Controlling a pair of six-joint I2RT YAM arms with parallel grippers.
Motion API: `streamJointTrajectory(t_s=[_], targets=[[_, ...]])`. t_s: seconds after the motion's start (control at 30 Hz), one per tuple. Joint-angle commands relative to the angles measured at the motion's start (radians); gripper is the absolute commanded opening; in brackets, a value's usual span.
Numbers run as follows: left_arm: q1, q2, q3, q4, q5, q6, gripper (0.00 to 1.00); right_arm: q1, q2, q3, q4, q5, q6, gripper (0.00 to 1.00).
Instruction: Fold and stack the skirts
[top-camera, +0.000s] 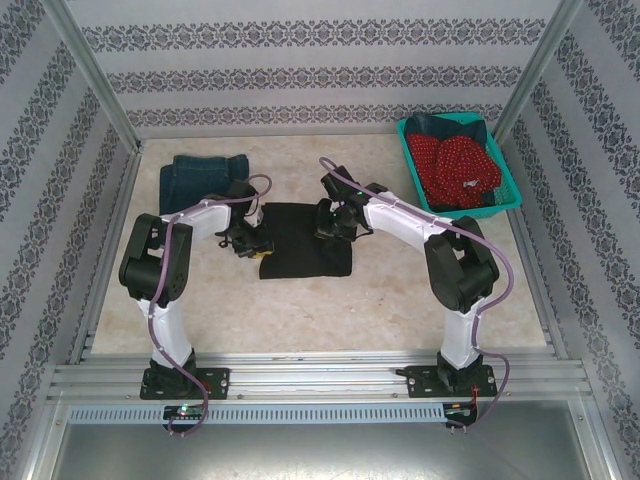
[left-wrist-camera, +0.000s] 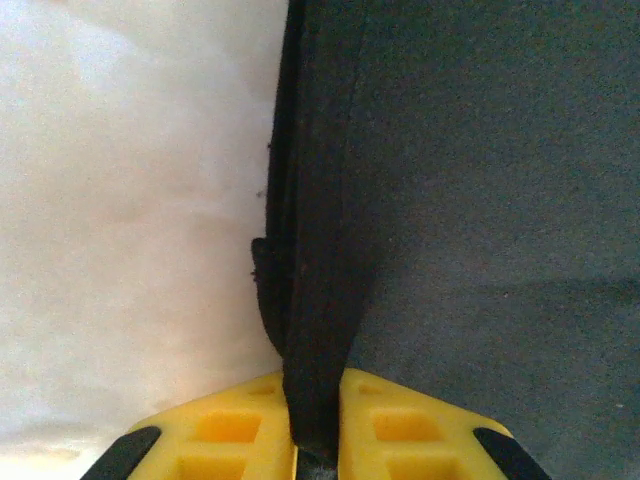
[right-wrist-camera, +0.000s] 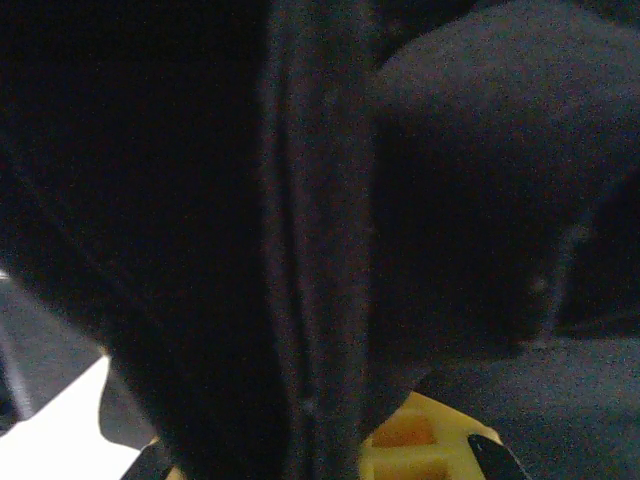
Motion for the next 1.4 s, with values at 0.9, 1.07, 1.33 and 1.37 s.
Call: streamJointTrajectory(t_s=[0.9, 1.07, 1.33, 1.37], targets=[[0.039, -0.108, -0.018, 0.029, 0.084, -0.057, 0.39, 0.100, 0.148, 0.070, 0.252, -0.065, 0.214, 0.23], [0.080, -0.256, -0.036, 0.037, -0.049, -0.101, 0.48, 0.100, 0.138, 0.057, 0.256, -0.059, 0.208, 0.28], [0.127, -0.349, -0.102, 0.078, -0.140, -0.191, 0.49, 0.130, 0.067, 0.002, 0.577, -0.234, 0.227, 0.51], [0.138, -0.366, -0.118, 0.089, -0.144, -0.200, 0.49, 0.128, 0.048, -0.012, 0.608, -0.251, 0.219, 0.52]])
